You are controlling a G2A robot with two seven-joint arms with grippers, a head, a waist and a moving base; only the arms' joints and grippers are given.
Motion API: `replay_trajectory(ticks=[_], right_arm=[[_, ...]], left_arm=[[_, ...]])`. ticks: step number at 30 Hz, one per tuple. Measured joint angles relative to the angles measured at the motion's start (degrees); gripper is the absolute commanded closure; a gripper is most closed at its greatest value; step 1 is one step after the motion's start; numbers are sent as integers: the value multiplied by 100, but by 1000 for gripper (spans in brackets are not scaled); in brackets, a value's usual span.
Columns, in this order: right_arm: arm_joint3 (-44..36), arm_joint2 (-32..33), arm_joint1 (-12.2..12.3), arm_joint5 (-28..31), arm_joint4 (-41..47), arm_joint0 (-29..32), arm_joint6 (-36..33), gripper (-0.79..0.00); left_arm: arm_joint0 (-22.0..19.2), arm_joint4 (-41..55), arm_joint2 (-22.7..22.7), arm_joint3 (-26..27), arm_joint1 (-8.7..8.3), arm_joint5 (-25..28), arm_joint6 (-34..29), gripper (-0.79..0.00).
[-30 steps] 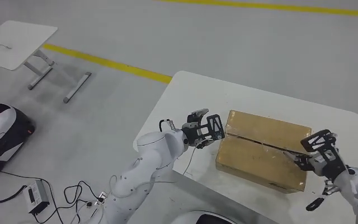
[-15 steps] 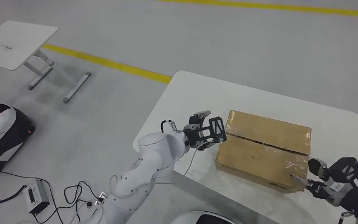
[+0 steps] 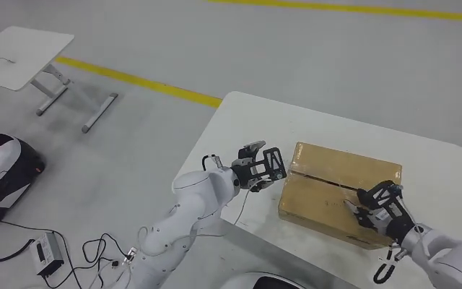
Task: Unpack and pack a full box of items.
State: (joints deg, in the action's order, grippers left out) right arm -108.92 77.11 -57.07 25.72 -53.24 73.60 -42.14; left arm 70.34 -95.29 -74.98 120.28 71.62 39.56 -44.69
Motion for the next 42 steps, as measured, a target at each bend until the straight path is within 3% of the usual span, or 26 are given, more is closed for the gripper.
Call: replay_trajectory(ticks=[3,9,13,14,15,29,42], right_arm=[[103,-281,-39,-134,-150,-218,-3,-382],[261,-636,-95,-402,-478,-520,-130,-308],[319,-792,-127,-579,-608,-626,-190,-129],[329,-817,-133,-612,-622,-645,-197,-18],[341,-844,-140,-647,-647,-669,-205,0],[-106,-786,-131,-748,-1527,-822,-313,0],[-737,-1054,-6,-27,-4737,-540,433,0]], left_arm=[[32,11,-32,12,-15,-10,15,-785],[40,27,-44,17,-41,-25,48,-785],[29,41,-46,6,-56,-20,70,-785],[26,42,-46,5,-59,-20,73,-785],[24,41,-45,5,-64,-20,79,-785],[57,90,-87,12,-121,-24,123,-785],[68,119,-72,30,-173,26,192,-785]])
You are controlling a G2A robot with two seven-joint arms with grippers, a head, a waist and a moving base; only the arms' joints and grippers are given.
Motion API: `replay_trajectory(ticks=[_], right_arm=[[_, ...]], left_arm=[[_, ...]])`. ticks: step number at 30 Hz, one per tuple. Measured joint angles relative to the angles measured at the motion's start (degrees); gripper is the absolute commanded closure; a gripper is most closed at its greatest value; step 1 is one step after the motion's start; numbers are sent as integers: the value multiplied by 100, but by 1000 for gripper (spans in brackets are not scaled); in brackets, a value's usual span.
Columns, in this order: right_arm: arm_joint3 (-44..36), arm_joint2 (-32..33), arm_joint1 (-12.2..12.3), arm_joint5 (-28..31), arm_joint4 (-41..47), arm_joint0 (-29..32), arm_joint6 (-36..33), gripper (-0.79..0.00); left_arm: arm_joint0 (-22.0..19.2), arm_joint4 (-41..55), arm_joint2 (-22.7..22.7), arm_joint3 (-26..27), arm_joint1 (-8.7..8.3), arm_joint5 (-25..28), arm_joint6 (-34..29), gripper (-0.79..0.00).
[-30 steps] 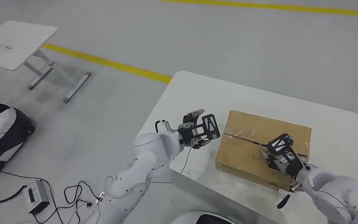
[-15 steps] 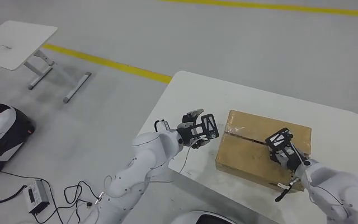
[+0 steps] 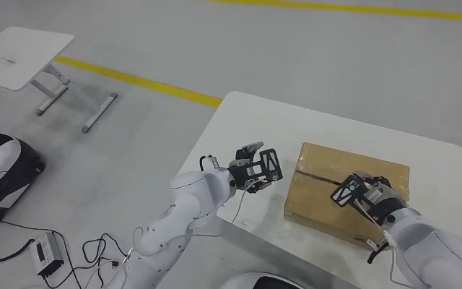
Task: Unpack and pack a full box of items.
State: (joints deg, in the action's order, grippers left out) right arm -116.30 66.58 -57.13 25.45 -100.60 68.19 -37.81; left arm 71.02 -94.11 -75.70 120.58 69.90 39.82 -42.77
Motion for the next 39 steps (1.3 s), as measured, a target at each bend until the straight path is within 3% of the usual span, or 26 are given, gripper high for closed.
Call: replay_trajectory(ticks=[7,12,13,14,16,27,35,39], right_arm=[[254,95,12,-104,-462,348,320,0],[330,222,3,-17,-400,396,287,-379],[340,246,-1,-21,-360,400,285,-548],[344,269,-6,-22,-303,408,288,-591],[309,352,-16,-17,-59,447,304,-751],[-305,1563,20,232,1958,946,-68,-785],[95,3169,88,192,4954,1320,-753,-785],[410,3672,115,-64,6446,1302,-1218,-693]], left_arm=[[-11,19,-2,8,-27,6,11,-785],[-43,30,40,2,-42,15,9,-785],[-52,31,48,2,-44,15,8,-785],[-59,31,55,0,-46,14,7,-785],[-72,31,72,-4,-52,7,5,-785],[-81,76,120,-25,-82,-21,-30,-785],[-104,83,209,-45,-102,7,-10,-785],[-129,72,264,-43,-109,-5,-15,-785]])
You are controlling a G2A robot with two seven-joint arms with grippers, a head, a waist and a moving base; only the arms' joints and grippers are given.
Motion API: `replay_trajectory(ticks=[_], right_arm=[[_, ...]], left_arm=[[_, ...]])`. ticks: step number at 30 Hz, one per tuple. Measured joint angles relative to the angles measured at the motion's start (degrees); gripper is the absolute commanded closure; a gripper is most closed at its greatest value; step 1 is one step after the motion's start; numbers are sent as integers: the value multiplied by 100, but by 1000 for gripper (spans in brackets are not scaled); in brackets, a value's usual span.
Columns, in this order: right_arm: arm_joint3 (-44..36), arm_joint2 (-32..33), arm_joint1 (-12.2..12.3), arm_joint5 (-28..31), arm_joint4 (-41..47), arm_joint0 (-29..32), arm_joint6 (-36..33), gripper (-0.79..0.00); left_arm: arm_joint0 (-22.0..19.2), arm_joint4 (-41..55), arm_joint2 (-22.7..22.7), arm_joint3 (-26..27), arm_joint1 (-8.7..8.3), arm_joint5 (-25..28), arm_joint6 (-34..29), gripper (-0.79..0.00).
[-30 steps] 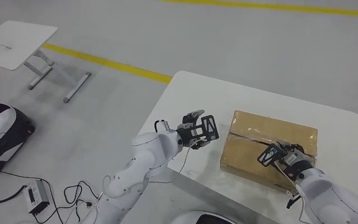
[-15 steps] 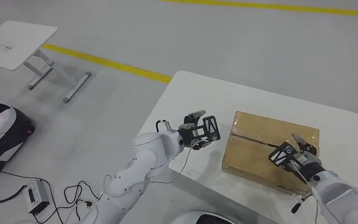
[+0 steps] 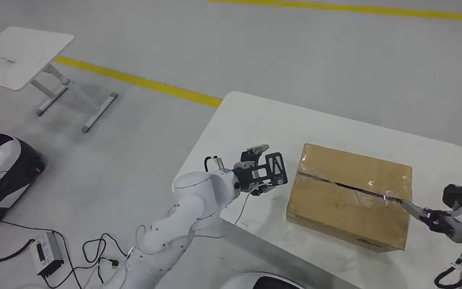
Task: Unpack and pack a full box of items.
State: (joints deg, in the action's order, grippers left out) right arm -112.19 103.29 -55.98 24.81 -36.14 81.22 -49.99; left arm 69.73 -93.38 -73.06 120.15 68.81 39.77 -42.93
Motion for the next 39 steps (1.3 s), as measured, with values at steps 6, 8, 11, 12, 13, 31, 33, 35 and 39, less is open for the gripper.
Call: replay_trajectory(ticks=[6,8,11,12,13,31,33,35,39], right_arm=[[502,471,97,-136,1731,-129,-1020,-517],[511,450,123,-32,1816,-144,-1202,-536],[387,279,150,183,1488,-91,-1271,-536],[376,188,151,217,1409,-70,-1212,-523],[363,118,155,230,1308,-67,-1179,-505],[849,-1174,155,-55,419,-669,-645,-354],[887,-1235,157,-99,440,-719,-662,-351],[932,-1304,159,-138,506,-770,-677,-332],[1014,-1420,162,-197,684,-875,-732,-92]], left_arm=[[12,23,21,-2,-15,-38,-21,-785],[12,34,22,1,-20,-46,-25,-785],[-2,48,31,-5,-25,-65,-23,-785],[-12,51,41,-11,-27,-69,-25,-785],[-21,52,51,-15,-28,-72,-26,-785],[-103,113,74,-123,-68,-116,-17,-785],[-111,119,75,-132,-71,-122,-17,-785],[-121,124,81,-143,-76,-127,-16,-785],[-154,152,86,-170,-84,-122,-19,-785]])
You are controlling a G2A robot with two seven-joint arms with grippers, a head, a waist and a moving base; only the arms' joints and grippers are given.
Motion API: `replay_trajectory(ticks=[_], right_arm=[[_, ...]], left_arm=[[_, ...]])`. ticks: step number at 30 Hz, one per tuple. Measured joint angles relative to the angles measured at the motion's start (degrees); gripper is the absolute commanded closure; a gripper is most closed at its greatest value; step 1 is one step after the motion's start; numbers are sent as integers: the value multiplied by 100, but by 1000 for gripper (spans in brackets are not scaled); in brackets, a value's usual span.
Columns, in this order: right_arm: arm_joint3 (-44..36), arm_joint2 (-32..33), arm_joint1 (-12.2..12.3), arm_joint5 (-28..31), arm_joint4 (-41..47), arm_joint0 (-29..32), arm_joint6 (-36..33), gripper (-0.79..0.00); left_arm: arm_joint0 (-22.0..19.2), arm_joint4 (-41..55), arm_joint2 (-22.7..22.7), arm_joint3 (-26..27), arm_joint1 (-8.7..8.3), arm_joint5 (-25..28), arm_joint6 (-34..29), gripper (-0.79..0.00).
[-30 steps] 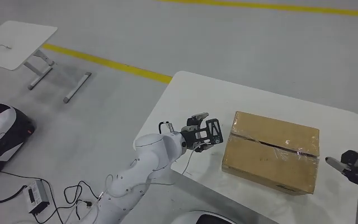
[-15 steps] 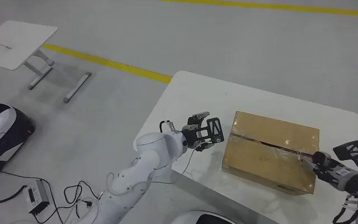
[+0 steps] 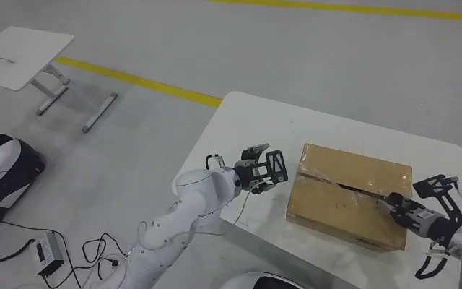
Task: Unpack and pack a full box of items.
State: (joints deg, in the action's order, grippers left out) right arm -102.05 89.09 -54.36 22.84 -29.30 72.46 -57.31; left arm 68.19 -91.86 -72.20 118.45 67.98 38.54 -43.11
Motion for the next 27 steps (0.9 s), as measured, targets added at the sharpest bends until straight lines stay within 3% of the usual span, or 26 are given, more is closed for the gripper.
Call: replay_trajectory(ticks=[1,2,11,27], right_arm=[[29,-36,1,-23,2,-33,-2,-18],[54,-66,1,-38,31,-56,1,0],[48,-83,21,-103,413,-190,93,0],[-931,796,139,-341,604,273,357,0]], left_arm=[[-11,6,0,-4,-2,-4,-4,-785],[-18,8,0,-6,-4,-5,-6,-785],[-30,40,-21,-23,-26,-43,-1,-785],[-97,66,17,-67,-60,-27,45,-785]])
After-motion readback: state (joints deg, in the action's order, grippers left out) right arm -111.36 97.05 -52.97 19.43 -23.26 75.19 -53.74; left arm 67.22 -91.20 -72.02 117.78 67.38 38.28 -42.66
